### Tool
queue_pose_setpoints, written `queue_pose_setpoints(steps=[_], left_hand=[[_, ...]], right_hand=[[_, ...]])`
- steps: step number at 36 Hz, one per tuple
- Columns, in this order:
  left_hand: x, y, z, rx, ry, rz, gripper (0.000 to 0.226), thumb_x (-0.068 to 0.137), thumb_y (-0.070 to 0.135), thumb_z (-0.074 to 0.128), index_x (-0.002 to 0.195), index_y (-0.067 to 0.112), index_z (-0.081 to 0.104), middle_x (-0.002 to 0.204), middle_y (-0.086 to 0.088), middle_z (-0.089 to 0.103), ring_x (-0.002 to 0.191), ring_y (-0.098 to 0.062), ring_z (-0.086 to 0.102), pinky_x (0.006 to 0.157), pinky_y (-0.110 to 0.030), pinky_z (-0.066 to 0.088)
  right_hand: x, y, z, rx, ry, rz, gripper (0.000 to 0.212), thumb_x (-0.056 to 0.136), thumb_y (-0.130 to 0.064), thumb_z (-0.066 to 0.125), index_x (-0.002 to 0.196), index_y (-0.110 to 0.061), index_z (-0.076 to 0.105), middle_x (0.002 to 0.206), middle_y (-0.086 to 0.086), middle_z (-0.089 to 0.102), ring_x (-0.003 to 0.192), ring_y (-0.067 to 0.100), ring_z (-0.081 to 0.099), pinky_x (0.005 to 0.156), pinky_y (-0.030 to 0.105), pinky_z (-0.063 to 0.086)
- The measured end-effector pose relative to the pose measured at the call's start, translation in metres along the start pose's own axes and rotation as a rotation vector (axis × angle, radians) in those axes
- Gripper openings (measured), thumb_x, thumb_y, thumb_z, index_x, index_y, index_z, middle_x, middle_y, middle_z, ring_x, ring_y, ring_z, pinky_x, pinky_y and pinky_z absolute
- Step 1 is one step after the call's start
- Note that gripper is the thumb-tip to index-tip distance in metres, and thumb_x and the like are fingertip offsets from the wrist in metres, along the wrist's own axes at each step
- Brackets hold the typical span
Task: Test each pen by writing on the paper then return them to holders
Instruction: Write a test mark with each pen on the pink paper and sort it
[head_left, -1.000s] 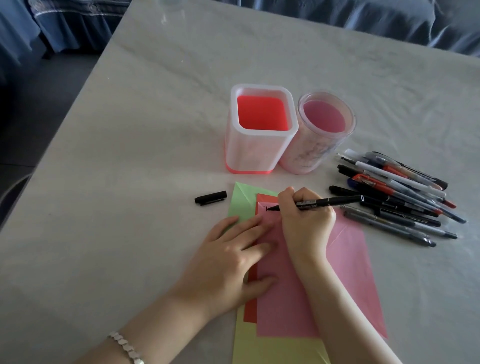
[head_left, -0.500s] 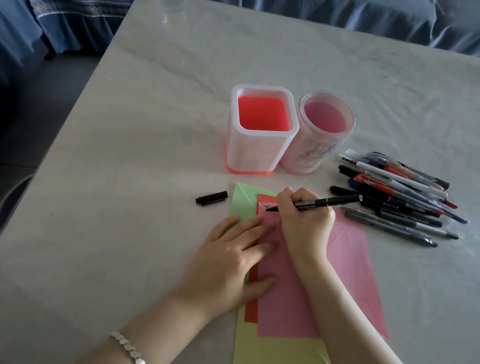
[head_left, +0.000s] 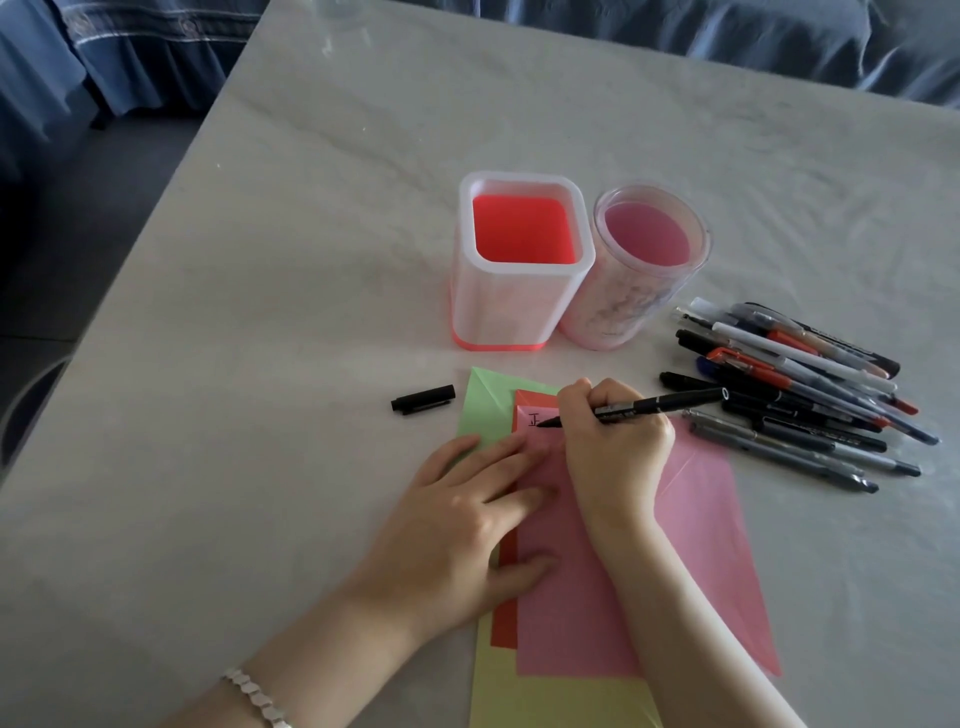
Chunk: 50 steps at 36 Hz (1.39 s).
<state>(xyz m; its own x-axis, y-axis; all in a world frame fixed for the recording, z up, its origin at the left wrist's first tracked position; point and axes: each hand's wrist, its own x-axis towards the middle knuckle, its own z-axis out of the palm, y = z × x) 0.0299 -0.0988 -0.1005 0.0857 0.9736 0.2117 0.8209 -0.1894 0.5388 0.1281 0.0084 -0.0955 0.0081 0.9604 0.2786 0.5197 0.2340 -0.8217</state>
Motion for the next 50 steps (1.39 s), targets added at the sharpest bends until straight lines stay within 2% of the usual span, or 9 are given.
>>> queue_pose_setpoints(steps=[6, 11, 17, 24, 31, 37, 41, 45, 50], left_hand=[[0.000, -0.001, 0.000, 0.012, 0.002, 0.006, 0.044, 0.074, 0.052, 0.055, 0.102, 0.022, 0.071, 0.123, 0.000, 0.062, 0.123, -0.011, 0.044, 0.106, -0.029, 0.024], [0.001, 0.000, 0.000, 0.021, 0.009, 0.014, 0.044, 0.073, 0.052, 0.055, 0.099, 0.021, 0.072, 0.123, -0.001, 0.063, 0.121, -0.011, 0.045, 0.106, -0.029, 0.024], [0.000, -0.002, 0.000, 0.055, -0.027, 0.022, 0.044, 0.074, 0.051, 0.052, 0.098, 0.021, 0.072, 0.124, 0.000, 0.062, 0.120, -0.011, 0.046, 0.106, -0.028, 0.022], [0.002, -0.003, -0.003, 0.037, 0.269, -0.009, 0.025, 0.088, 0.025, 0.049, 0.102, 0.013, 0.066, 0.110, -0.003, 0.064, 0.107, -0.019, 0.053, 0.097, -0.030, 0.035], [0.017, -0.023, -0.026, 0.317, 0.348, -0.347, 0.039, 0.080, 0.030, 0.043, 0.104, 0.008, 0.064, 0.101, -0.009, 0.062, 0.095, -0.025, 0.046, 0.080, -0.035, 0.033], [0.021, -0.030, -0.035, 0.345, 0.252, -0.394, 0.024, 0.064, 0.007, 0.083, 0.077, 0.009, 0.064, 0.082, -0.009, 0.061, 0.074, -0.035, 0.059, 0.065, -0.040, 0.047], [0.026, -0.008, -0.040, -0.027, 0.239, -0.484, 0.015, 0.080, 0.008, 0.070, 0.080, 0.015, 0.056, 0.074, 0.001, 0.061, 0.069, -0.021, 0.058, 0.065, -0.030, 0.043], [0.033, 0.026, -0.036, -0.519, 0.226, -0.541, 0.018, 0.085, 0.008, 0.064, 0.080, 0.022, 0.055, 0.064, 0.009, 0.062, 0.060, -0.003, 0.057, 0.060, -0.013, 0.041], [0.037, 0.060, -0.040, -0.790, 0.173, -0.474, 0.012, 0.082, 0.013, 0.069, 0.082, 0.020, 0.059, 0.063, 0.004, 0.063, 0.061, -0.008, 0.058, 0.060, -0.014, 0.043]], right_hand=[[0.001, -0.004, -0.003, 0.049, 0.005, 0.076, 0.040, 0.071, -0.020, 0.052, 0.044, -0.023, 0.023, 0.040, 0.000, 0.023, 0.047, 0.011, 0.025, 0.047, 0.023, 0.023], [0.001, -0.010, -0.013, 0.232, 0.031, 0.212, 0.039, 0.076, -0.025, 0.054, 0.049, 0.001, 0.041, 0.048, 0.027, 0.042, 0.046, 0.019, 0.034, 0.047, 0.033, 0.031], [0.003, 0.001, -0.043, 0.252, -0.006, 0.247, 0.033, 0.086, -0.023, 0.062, 0.057, -0.012, 0.051, 0.038, -0.006, 0.044, 0.038, 0.004, 0.037, 0.043, 0.018, 0.032], [0.005, 0.009, -0.078, 0.312, -0.103, 0.306, 0.031, 0.086, -0.017, 0.062, 0.058, -0.012, 0.049, 0.035, -0.005, 0.044, 0.035, 0.003, 0.035, 0.040, 0.013, 0.031], [0.003, 0.010, -0.109, 0.287, -0.177, 0.307, 0.030, 0.086, -0.016, 0.061, 0.059, -0.008, 0.050, 0.036, -0.003, 0.046, 0.035, 0.003, 0.037, 0.040, 0.011, 0.031], [-0.002, 0.011, -0.128, 0.288, -0.222, 0.318, 0.026, 0.087, -0.014, 0.059, 0.063, -0.005, 0.053, 0.038, -0.002, 0.049, 0.036, 0.003, 0.038, 0.040, 0.011, 0.033], [-0.006, 0.003, -0.137, 0.418, -0.231, 0.367, 0.025, 0.089, -0.022, 0.055, 0.072, -0.005, 0.061, 0.053, 0.004, 0.064, 0.047, 0.014, 0.053, 0.044, 0.016, 0.041], [-0.008, -0.011, -0.145, 0.610, -0.258, 0.413, 0.058, 0.071, -0.063, 0.055, 0.081, -0.008, 0.071, 0.072, 0.016, 0.071, 0.060, 0.025, 0.066, 0.053, 0.024, 0.051], [-0.008, -0.027, -0.153, 0.701, -0.287, 0.422, 0.043, 0.078, -0.036, 0.043, 0.065, -0.008, 0.071, 0.067, 0.024, 0.068, 0.058, 0.028, 0.063, 0.054, 0.026, 0.051]])
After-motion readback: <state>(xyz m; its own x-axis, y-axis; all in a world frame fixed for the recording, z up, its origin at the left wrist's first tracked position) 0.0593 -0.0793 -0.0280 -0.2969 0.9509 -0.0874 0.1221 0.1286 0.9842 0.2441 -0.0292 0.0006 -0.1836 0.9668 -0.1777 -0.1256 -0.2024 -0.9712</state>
